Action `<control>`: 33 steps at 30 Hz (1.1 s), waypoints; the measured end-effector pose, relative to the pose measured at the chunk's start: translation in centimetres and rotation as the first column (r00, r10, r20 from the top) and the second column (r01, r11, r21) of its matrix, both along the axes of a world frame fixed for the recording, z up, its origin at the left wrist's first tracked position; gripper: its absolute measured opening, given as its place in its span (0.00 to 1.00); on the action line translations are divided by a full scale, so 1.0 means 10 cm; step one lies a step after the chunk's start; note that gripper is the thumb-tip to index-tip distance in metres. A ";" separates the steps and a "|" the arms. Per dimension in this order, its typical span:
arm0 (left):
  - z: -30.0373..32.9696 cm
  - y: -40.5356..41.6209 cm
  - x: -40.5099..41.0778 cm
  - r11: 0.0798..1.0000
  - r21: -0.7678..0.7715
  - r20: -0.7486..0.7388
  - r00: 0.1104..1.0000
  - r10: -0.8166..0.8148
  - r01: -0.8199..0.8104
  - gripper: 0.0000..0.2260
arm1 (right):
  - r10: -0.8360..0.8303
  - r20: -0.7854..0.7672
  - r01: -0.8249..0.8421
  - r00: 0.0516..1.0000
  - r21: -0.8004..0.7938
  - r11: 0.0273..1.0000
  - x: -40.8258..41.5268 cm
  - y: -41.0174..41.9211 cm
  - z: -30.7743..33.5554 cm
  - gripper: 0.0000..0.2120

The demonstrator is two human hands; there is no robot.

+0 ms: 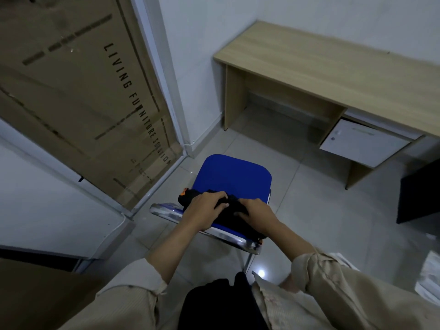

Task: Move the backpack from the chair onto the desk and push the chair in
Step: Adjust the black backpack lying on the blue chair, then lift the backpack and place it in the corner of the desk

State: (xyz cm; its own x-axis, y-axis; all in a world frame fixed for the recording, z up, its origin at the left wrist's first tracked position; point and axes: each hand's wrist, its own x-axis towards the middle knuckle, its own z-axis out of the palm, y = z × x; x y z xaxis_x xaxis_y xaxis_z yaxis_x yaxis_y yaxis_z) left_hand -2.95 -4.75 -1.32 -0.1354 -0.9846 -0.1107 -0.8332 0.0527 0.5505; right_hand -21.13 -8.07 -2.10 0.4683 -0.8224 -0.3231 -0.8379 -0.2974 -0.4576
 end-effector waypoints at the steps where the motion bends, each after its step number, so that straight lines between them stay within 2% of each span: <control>1: 0.00 0.00 0.00 0.999 -0.031 -0.015 1.000 0.013 -0.013 0.06 | 0.005 0.021 -0.006 1.000 0.014 1.000 0.00 -0.01 0.00 0.11; 3: 0.01 -0.01 0.01 0.994 -0.111 -0.032 0.999 0.020 -0.023 0.07 | 0.018 0.054 -0.020 0.998 0.034 0.999 -0.02 -0.04 0.01 0.10; 5: 0.00 -0.02 0.01 0.983 -0.179 -0.020 0.999 0.032 -0.035 0.11 | 0.017 0.086 -0.019 0.996 0.021 1.000 -0.05 -0.07 0.03 0.10; 12: 0.02 0.00 -0.02 0.965 -0.220 0.012 0.988 0.151 -0.145 0.38 | -0.008 0.217 0.028 0.976 -0.092 0.995 -0.09 -0.25 0.33 0.07; 17: 0.07 0.01 -0.03 0.974 -0.157 -0.036 0.986 0.161 -0.165 0.48 | 0.020 0.251 0.043 0.968 -0.242 0.969 -0.20 -0.43 0.73 0.09; 22: 0.08 -0.04 -0.01 0.998 -0.015 -0.119 0.991 0.054 -0.057 0.57 | 0.128 0.245 -0.022 0.961 -0.392 0.920 -0.32 -0.59 1.15 0.10; 25: 0.07 -0.08 -0.01 0.999 -0.003 -0.158 0.986 0.046 -0.047 0.60 | 0.134 0.256 0.001 0.957 -0.467 0.884 -0.43 -0.66 1.35 0.11; 28: 0.15 -0.17 -0.10 0.989 0.005 -0.306 0.942 0.140 -0.145 0.61 | 0.146 0.302 0.022 0.942 -0.492 0.870 -0.56 -0.71 1.53 0.11; 33: 0.43 -0.51 -0.52 0.953 -0.106 -0.424 0.879 0.216 -0.285 0.62 | 0.179 0.318 0.022 0.931 -0.541 0.841 -0.81 -0.81 1.75 0.16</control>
State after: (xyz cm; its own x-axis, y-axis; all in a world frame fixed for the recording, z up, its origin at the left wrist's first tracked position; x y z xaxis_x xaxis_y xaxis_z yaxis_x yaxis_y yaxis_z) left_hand -8.19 -9.82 3.01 0.1196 -0.9909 0.0618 -0.5377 -0.0123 0.8430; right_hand -29.27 -16.16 15.38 0.5353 -0.7725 0.3417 -0.6200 -0.6341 -0.4621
